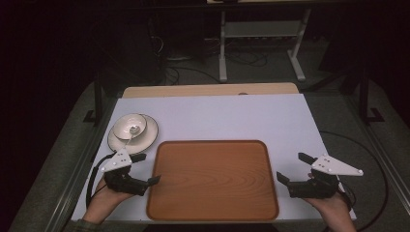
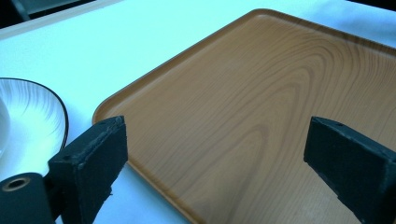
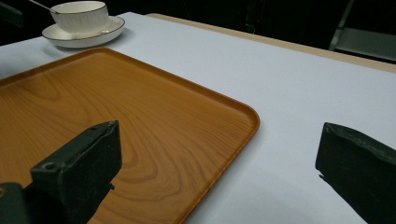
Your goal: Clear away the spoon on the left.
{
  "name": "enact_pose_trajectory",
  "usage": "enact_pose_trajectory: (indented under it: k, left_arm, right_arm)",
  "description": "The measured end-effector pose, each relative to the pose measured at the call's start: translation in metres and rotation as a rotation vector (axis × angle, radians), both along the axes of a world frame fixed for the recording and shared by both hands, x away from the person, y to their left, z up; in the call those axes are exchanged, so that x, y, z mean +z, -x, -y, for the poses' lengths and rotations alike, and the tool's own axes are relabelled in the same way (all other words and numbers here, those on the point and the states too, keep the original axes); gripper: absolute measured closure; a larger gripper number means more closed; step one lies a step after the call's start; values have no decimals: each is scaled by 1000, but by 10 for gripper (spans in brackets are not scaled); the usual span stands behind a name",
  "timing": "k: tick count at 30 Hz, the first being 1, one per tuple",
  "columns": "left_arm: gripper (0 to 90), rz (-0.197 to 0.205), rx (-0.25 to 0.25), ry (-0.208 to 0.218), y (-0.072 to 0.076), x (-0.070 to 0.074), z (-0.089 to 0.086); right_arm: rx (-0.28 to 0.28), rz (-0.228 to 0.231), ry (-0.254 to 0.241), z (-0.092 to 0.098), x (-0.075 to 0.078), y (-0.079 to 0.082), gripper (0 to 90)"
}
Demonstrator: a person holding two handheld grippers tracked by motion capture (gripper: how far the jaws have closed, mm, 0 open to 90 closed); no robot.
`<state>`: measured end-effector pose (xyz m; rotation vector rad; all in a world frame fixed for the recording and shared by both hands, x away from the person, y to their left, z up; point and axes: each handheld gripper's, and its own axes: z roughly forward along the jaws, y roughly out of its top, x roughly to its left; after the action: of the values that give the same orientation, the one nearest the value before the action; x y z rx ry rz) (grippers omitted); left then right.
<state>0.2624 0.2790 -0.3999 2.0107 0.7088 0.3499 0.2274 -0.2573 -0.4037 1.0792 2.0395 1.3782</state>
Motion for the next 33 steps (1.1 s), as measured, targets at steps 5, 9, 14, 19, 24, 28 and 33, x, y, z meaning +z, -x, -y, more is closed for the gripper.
enact_pose_trajectory:
  k: [5,9,14,19,24,28,33]
  left_arm:
    - [61,-4,0,6,-2,2,0]
    - [98,1,3,9,-2,3,-1]
    - [138,-4,4,17,-4,5,-2]
    - [232,-13,21,4,-7,5,-3]
    - [349,-29,33,11,-14,7,-4]
    - [472,-41,38,16,-20,8,-6]
    - [617,-56,55,26,-28,9,-8]
  right_arm:
    - [10,-3,7,-2,-1,0,0]
    - [13,-8,12,-3,-2,-1,0]
    - [11,-7,11,-3,-2,-1,0]
    - [20,-10,20,-5,-3,-1,0]
    - [22,-9,16,-4,-3,-1,0]
    - [24,-9,23,-5,-3,-2,0]
    - [26,-8,25,-6,-3,-2,0]
